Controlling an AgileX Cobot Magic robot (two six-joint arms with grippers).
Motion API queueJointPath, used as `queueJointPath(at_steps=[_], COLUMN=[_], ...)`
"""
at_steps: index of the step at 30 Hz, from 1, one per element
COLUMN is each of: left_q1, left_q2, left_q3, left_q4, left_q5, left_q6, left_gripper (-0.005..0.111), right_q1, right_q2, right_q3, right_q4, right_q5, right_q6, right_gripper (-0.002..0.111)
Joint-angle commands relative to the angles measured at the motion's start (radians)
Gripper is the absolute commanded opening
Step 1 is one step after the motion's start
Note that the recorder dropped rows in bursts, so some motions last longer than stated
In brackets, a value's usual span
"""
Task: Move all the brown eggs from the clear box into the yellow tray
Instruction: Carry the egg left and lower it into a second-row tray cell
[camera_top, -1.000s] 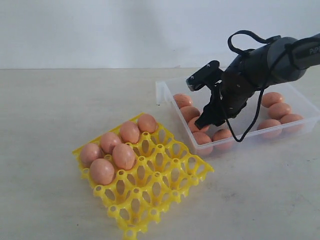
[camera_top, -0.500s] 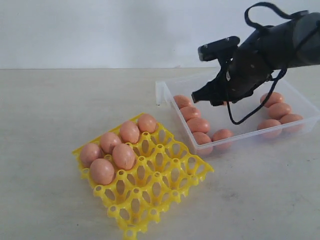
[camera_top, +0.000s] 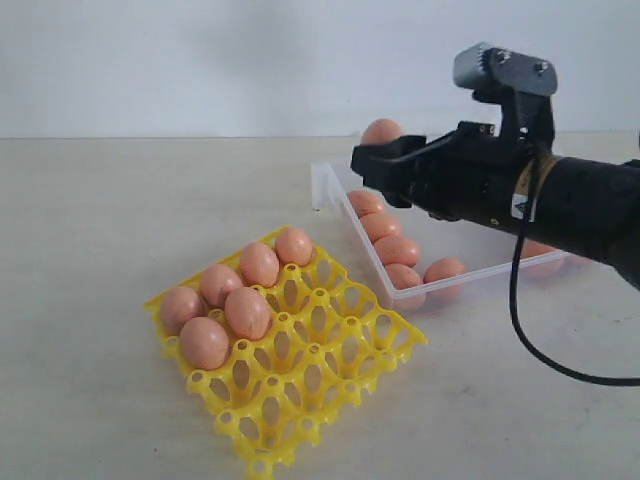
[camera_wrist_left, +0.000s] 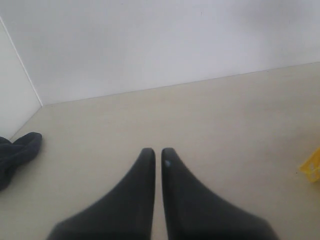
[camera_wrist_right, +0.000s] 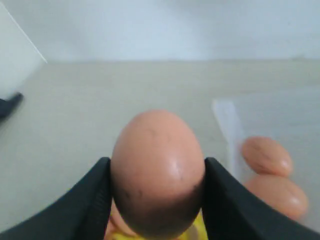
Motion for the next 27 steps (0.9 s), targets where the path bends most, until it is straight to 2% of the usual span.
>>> queueJointPath(at_steps=[1,7,10,16,21,24,25,27], left_q1=[-0.005,-0.005,-0.005,-0.005,-0.005,-0.005,-0.005,-0.005], left_q2=[-0.003,-0.003,-0.003,-0.003,-0.003,-0.003,-0.003,-0.003], left_q3=[0.003,0.003,0.003,0.003,0.003,0.003,0.003,0.003], left_q4=[-0.002,-0.002,-0.002,-0.002,-0.002,-0.002,-0.002,-0.002], left_q5=[-0.003,-0.003,-0.003,-0.003,-0.003,-0.003,-0.003,-0.003], left_q6=[-0.003,-0.003,-0.003,-0.003,-0.003,-0.003,-0.003,-0.003], left_gripper=[0.004,0.004,0.004,0.004,0.004,0.004,0.004,0.004], right_q1=[0.001,0.001,0.001,0.001,0.001,0.001,0.001,0.001], right_q2=[-0.076,-0.081,-0.079,-0.018,0.150,0.253,0.271,0.304], right_q3=[0.040,0.038,0.023,-0.047,-0.126,-0.170,-0.179,-0.195], right_q4=[-0.057,-0.160,-0.168,-0.198,-0.237,-0.419,-0.459,-0.523], right_q5=[-0.215,-0.556,-0.615,-0.609,-0.599,-0.570,-0.544,-0.366], right_q6=[0.189,0.302,0.354,0.381,0.382,0.382,0.375,0.299], right_gripper=[0.000,0.000,0.000,0.000,0.000,0.000,0.000,0.000])
